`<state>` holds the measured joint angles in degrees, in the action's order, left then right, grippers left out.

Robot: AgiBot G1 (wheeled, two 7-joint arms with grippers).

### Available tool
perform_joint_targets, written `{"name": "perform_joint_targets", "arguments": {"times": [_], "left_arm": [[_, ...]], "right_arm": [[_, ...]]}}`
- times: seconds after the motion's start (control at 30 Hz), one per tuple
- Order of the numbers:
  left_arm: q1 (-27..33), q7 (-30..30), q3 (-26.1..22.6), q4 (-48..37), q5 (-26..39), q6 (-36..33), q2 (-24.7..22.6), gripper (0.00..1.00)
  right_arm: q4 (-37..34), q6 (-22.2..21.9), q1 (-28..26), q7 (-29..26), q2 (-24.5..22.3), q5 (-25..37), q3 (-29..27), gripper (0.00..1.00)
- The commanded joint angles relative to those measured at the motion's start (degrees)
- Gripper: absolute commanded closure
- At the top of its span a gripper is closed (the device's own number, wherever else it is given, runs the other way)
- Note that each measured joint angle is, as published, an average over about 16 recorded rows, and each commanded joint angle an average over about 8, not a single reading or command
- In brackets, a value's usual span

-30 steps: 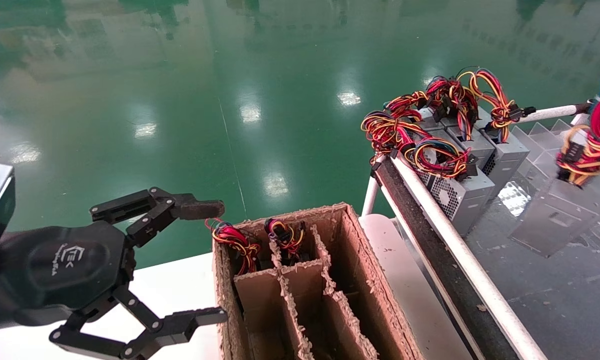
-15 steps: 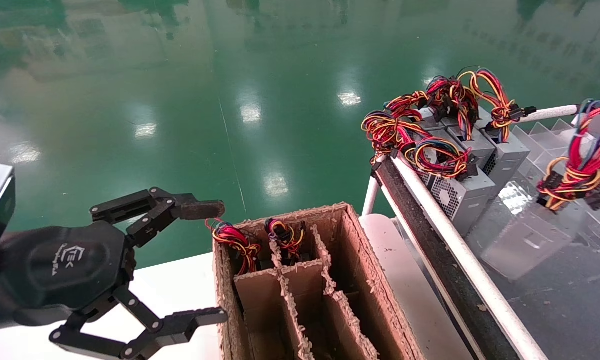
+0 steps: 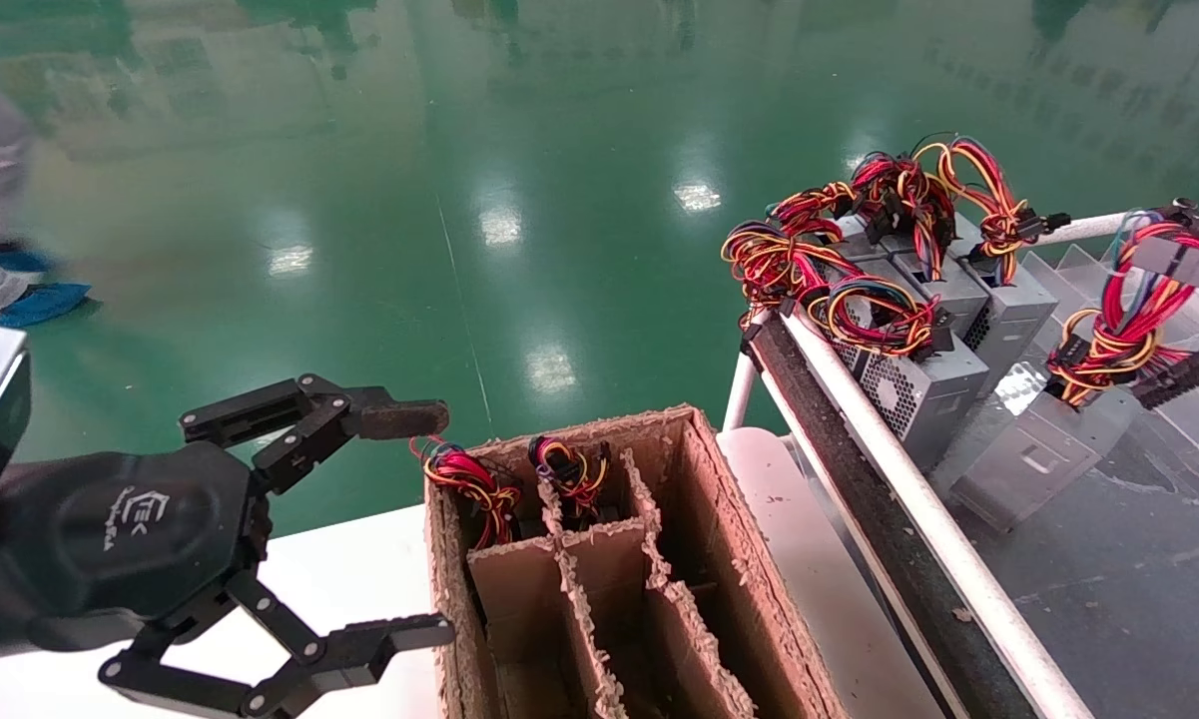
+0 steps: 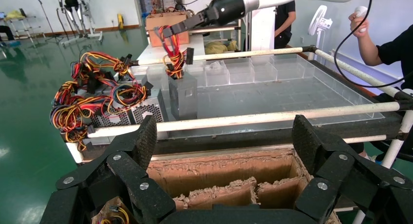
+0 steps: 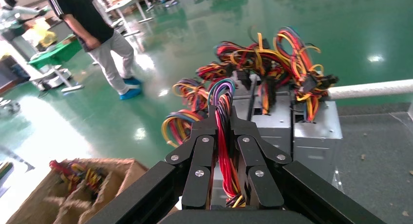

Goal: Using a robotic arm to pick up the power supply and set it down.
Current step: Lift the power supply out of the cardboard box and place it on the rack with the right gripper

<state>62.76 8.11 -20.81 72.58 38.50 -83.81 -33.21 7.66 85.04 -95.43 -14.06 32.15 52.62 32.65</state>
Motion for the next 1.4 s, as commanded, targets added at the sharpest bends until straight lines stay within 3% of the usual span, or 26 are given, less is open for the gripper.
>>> {"name": "perform_joint_targets", "arguments": {"times": [0.03,1.1,1.17,1.4], "left_arm": [[0.0,0.0,0.0,0.0,0.0,0.0,0.0,0.00],[0.0,0.0,0.0,0.0,0.0,0.0,0.0,0.00],[0.0,0.0,0.0,0.0,0.0,0.0,0.0,0.00],[0.0,0.0,0.0,0.0,0.0,0.0,0.0,0.00]], "right_arm": [[-1.2,-1.0,-0.5,0.3,0.9,0.4,0.2,1.00],[-5.6,-12.8,-7.0,4.9,14.8,5.3,3.4,1.00],[-5.6,-12.8,-7.0,5.4,15.0,5.5,3.5,0.91],[-5.9,-12.0,-7.0,7.1,15.3,5.6,3.6,0.06]]}}
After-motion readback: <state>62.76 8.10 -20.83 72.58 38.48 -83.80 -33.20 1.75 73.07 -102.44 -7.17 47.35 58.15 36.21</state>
